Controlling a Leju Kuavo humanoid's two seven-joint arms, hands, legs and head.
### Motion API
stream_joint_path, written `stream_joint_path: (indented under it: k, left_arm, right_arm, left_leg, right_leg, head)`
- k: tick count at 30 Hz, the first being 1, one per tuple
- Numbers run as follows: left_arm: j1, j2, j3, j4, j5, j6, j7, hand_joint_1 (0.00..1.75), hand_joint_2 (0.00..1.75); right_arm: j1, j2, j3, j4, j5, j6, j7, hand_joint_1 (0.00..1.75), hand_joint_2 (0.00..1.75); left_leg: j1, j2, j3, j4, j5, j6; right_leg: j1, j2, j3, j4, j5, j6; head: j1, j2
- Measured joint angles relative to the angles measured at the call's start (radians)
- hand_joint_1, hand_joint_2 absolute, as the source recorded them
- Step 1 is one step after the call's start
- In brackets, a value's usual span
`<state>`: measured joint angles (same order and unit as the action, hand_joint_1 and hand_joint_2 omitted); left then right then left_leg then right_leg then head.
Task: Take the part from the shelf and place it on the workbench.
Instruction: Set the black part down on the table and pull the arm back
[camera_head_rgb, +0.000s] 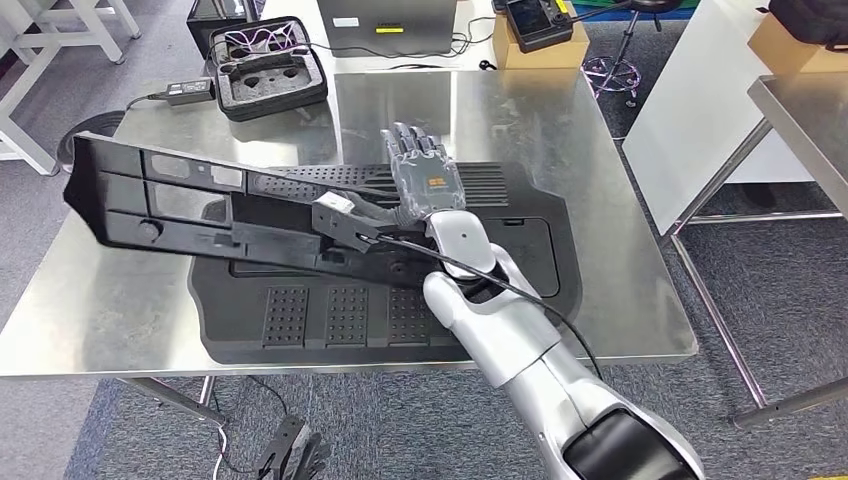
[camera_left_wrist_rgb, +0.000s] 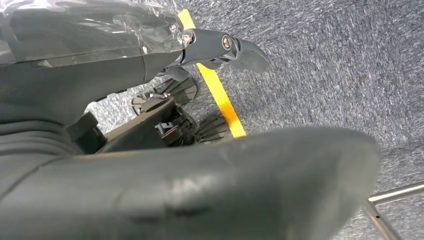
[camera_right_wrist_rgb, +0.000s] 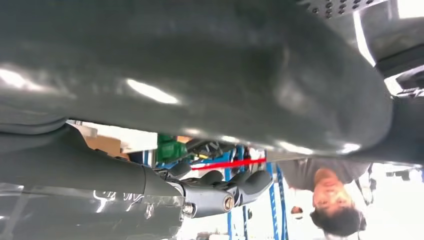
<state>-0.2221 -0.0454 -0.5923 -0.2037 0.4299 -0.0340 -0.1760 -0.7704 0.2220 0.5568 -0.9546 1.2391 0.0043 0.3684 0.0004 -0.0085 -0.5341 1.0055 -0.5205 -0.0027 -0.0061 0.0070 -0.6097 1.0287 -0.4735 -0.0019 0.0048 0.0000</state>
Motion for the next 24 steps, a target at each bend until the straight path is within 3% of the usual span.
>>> stream_joint_path:
  k: [3, 6, 14, 24]
  left_arm:
    - [0.002, 0.000, 0.001, 0.000, 0.002, 0.000, -0.007, 0.00, 0.00]
    - [0.002, 0.000, 0.001, 0.000, 0.003, 0.003, -0.012, 0.00, 0.00]
    - [0.002, 0.000, 0.001, 0.000, 0.002, 0.010, -0.020, 0.00, 0.00]
    - [0.001, 0.000, 0.001, 0.000, -0.012, 0.001, -0.019, 0.00, 0.00]
  right_arm:
    - [0.000, -0.029, 0.020, -0.101, -0.070, 0.116, 0.014, 0.00, 0.00]
    - [0.001, -0.063, 0.056, -0.176, -0.118, 0.157, 0.023, 0.00, 0.00]
    - [0.002, -0.122, 0.119, -0.280, -0.161, 0.158, 0.059, 0.00, 0.00]
    - [-0.001, -0.150, 0.179, -0.306, -0.168, 0.122, 0.077, 0.00, 0.00]
  left_leg:
    - [0.000, 0.000, 0.000, 0.000, 0.000, 0.000]
    - [0.000, 0.000, 0.000, 0.000, 0.000, 0.000]
    - [0.000, 0.000, 0.001, 0.000, 0.000, 0.000]
    - [0.000, 0.000, 0.001, 0.000, 0.000, 0.000]
  right_leg:
    - [0.000, 0.000, 0.000, 0.000, 0.000, 0.000]
    - [0.000, 0.000, 0.000, 0.000, 0.000, 0.000]
    - [0.000, 0.000, 0.001, 0.000, 0.000, 0.001]
    - [0.000, 0.000, 0.001, 0.000, 0.000, 0.001]
  head:
    - [0.000, 0.000]
    - [0.001, 0.000]
    - [0.001, 0.000]
    - [0.000, 0.000]
